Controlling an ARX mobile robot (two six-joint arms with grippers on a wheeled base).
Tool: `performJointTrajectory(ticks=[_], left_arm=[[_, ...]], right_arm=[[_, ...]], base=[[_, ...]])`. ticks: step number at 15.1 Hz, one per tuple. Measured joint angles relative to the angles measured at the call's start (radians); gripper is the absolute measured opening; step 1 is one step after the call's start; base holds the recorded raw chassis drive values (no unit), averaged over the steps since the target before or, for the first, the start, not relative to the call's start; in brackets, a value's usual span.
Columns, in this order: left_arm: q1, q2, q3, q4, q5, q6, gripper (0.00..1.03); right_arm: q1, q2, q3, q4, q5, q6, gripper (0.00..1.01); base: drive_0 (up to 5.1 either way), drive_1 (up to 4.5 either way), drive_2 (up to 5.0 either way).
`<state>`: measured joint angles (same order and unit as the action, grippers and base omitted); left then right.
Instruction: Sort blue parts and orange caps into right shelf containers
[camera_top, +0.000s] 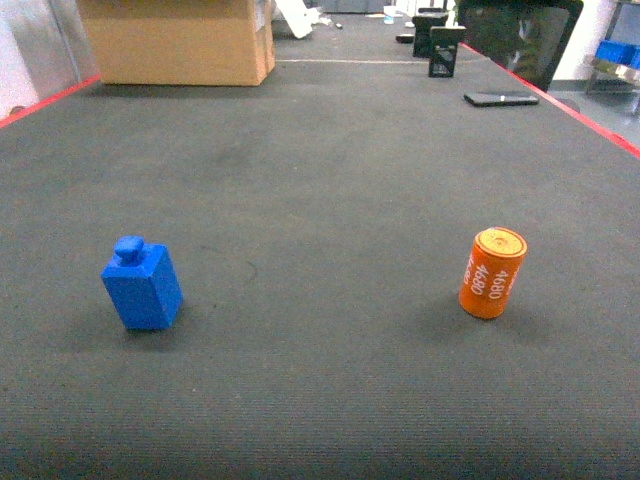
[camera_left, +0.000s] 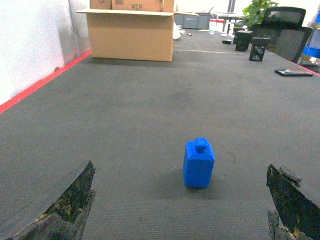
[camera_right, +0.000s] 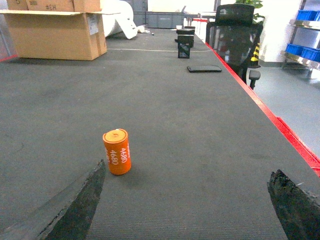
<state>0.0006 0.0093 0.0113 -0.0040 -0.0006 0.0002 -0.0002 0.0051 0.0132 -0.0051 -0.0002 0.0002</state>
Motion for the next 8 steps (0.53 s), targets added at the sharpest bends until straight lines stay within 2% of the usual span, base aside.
performJointTrajectory(ticks=[8], left_arm=[[0.000,0.000,0.000,0.000,0.000,0.000,0.98]], right_arm=[[0.000,0.000,0.000,0.000,0.000,0.000,0.98]], base=[[0.0,0.00,0.0]])
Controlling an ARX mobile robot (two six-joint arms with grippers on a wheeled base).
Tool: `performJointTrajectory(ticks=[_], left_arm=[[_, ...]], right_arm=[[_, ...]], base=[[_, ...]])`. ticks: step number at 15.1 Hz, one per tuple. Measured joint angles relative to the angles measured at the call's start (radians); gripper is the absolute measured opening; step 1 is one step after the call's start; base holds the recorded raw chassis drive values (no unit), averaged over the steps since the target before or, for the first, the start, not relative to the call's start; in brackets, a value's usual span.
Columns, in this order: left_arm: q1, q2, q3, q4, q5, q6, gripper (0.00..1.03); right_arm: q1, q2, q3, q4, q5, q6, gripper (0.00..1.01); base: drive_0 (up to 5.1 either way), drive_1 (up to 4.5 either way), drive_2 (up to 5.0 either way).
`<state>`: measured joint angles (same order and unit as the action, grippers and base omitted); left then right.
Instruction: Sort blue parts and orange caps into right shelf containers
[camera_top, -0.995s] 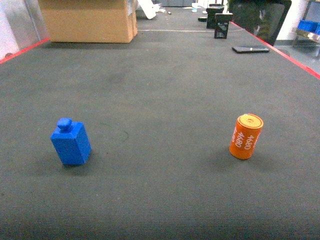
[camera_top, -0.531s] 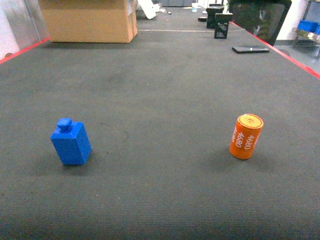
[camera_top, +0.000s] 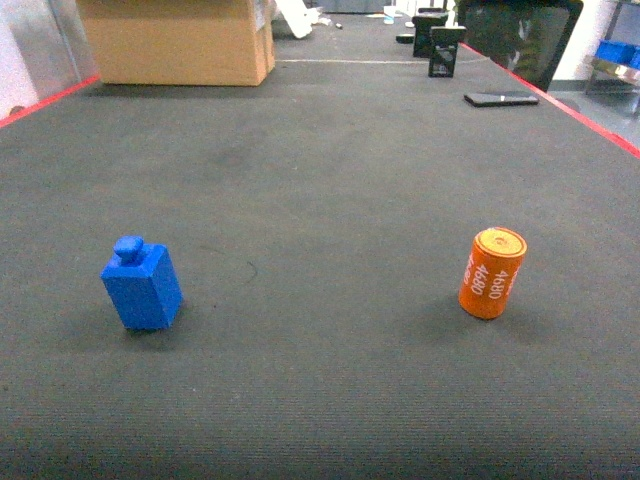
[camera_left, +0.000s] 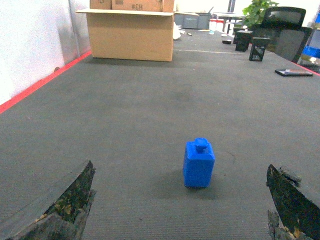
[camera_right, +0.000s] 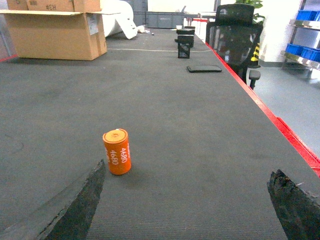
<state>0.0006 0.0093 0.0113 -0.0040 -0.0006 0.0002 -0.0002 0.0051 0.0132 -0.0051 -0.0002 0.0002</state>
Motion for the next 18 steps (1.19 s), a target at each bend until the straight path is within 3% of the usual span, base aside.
performJointTrajectory(ticks=[13,14,15,16,17,18], left_arm=[[-0.002,0.002,0.000,-0.006,-0.007,0.000,0.98],[-0.080,0.096,0.013,0.021,-0.155,0.000,0.98],[-0.148,0.293,0.027,0.197,-0.240,0.008,0.98],[-0.137,0.498,0.050,0.397,-0.249,0.007,0.98],[-0.113,0.745,0.126,0.616,-0.250,0.004,0.98],[-0.127,0.943,0.215,0.770,-0.237,0.008,0.98]], right_arm=[[0.001,0.001,0.000,-0.002,0.004,0.000,0.98],[0.093,0.076,0.005,0.022,0.192,0.013,0.98],[0.191,0.237,0.021,0.132,0.323,0.032,0.98],[0.217,0.395,0.043,0.286,0.378,0.033,0.98],[0.219,0.610,0.101,0.477,0.374,0.034,0.98],[0.238,0.807,0.180,0.629,0.335,0.034,0.98]], base=[[0.0,0.00,0.0],[0.0,0.00,0.0],[0.0,0.00,0.0],[0.0,0.00,0.0],[0.0,0.00,0.0],[0.0,0.00,0.0]])
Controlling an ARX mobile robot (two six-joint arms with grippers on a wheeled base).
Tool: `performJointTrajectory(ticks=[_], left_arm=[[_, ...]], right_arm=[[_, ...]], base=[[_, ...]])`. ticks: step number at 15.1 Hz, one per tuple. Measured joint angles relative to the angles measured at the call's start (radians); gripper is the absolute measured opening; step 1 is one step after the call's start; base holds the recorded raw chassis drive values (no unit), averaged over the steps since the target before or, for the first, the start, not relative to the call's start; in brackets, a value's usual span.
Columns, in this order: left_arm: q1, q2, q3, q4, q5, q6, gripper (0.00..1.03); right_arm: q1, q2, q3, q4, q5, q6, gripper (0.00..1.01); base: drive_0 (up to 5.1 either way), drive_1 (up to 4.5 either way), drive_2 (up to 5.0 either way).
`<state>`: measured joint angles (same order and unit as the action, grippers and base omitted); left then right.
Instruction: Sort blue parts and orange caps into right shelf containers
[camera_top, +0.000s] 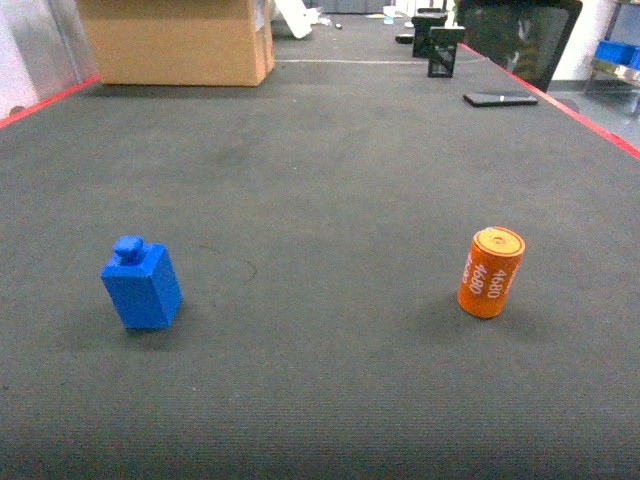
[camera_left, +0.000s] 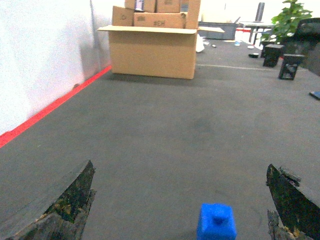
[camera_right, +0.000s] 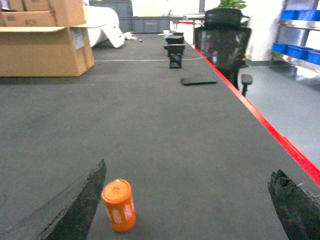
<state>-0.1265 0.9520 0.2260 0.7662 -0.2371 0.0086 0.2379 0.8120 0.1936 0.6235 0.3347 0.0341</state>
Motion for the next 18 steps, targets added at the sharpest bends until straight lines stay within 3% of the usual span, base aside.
performJointTrajectory(ticks=[1,2,4,7,10,14,18], left_arm=[[-0.022,0.179,0.089,0.098,0.012,0.000,0.98],[-0.040,0.341,0.168,0.126,0.013,0.000,0.98],[-0.070,0.564,0.270,0.133,0.004,-0.008,0.98],[-0.089,0.717,0.351,0.171,-0.008,-0.036,0.98],[-0.085,0.857,0.367,0.194,-0.013,-0.058,0.98],[-0.069,0.934,0.373,0.199,0.006,-0.067,0.98],[-0.071,0.999,0.395,0.190,0.018,-0.073,0.98]], right_arm=[[0.008,0.194,0.097,0.104,-0.041,0.002,0.98],[0.014,0.366,0.190,0.132,-0.076,0.016,0.98],[0.033,0.639,0.330,0.127,-0.095,0.043,0.98],[0.051,0.877,0.463,0.121,-0.116,0.094,0.98],[0.071,1.068,0.534,0.119,-0.119,0.169,0.98],[0.071,1.180,0.557,0.127,-0.116,0.193,0.98],[0.071,1.231,0.596,0.126,-0.109,0.194,0.98]], base=[[0.0,0.00,0.0],[0.0,0.00,0.0],[0.0,0.00,0.0],[0.0,0.00,0.0],[0.0,0.00,0.0],[0.0,0.00,0.0],[0.0,0.00,0.0]])
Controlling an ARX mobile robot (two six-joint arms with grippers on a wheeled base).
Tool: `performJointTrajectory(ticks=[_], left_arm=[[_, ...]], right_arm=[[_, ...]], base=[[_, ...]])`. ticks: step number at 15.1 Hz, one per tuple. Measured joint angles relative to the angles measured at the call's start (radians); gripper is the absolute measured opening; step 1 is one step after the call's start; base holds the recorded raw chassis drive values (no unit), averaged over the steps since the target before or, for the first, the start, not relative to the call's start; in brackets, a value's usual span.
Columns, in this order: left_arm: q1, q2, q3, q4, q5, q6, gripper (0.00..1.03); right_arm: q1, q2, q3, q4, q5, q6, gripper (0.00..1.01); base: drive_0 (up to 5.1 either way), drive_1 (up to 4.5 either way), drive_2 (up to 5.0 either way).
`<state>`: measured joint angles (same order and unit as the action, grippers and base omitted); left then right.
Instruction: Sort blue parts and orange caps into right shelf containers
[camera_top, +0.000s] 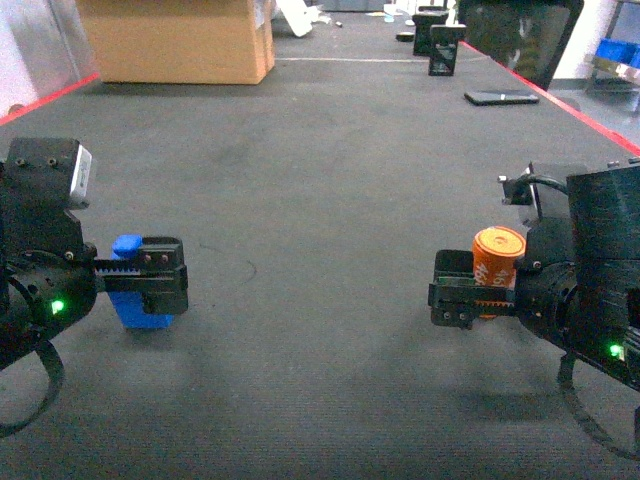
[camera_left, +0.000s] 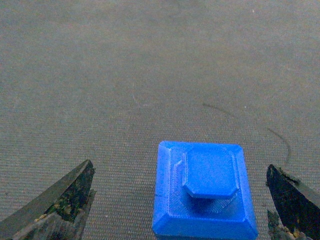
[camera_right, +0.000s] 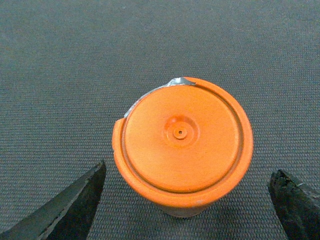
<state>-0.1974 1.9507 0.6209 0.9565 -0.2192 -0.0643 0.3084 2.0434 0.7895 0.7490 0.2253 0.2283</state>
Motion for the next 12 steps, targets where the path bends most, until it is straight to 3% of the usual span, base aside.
performJointTrajectory(ticks=[4,6,8,12], left_arm=[[-0.002,0.079,0.063,-0.052,-0.001,-0.001,0.98],[-0.005,0.092,0.085,-0.109,0.003,-0.008,0.71],[-0.005,0.092,0.079,-0.071,0.007,-0.015,0.46],[-0.006,0.052,-0.005,0.024,-0.007,-0.034,0.42]], right_arm=[[0.008,0.063,0.054,0.011,0.035,-0.001,0.98],[0.019,0.076,0.085,-0.019,0.067,-0.001,0.64],[0.026,0.078,0.080,0.005,0.066,-0.013,0.44],[0.026,-0.007,-0.031,0.103,0.066,-0.057,0.43]], base=[[0.0,0.00,0.0],[0.0,0.00,0.0],[0.0,0.00,0.0],[0.0,0.00,0.0]])
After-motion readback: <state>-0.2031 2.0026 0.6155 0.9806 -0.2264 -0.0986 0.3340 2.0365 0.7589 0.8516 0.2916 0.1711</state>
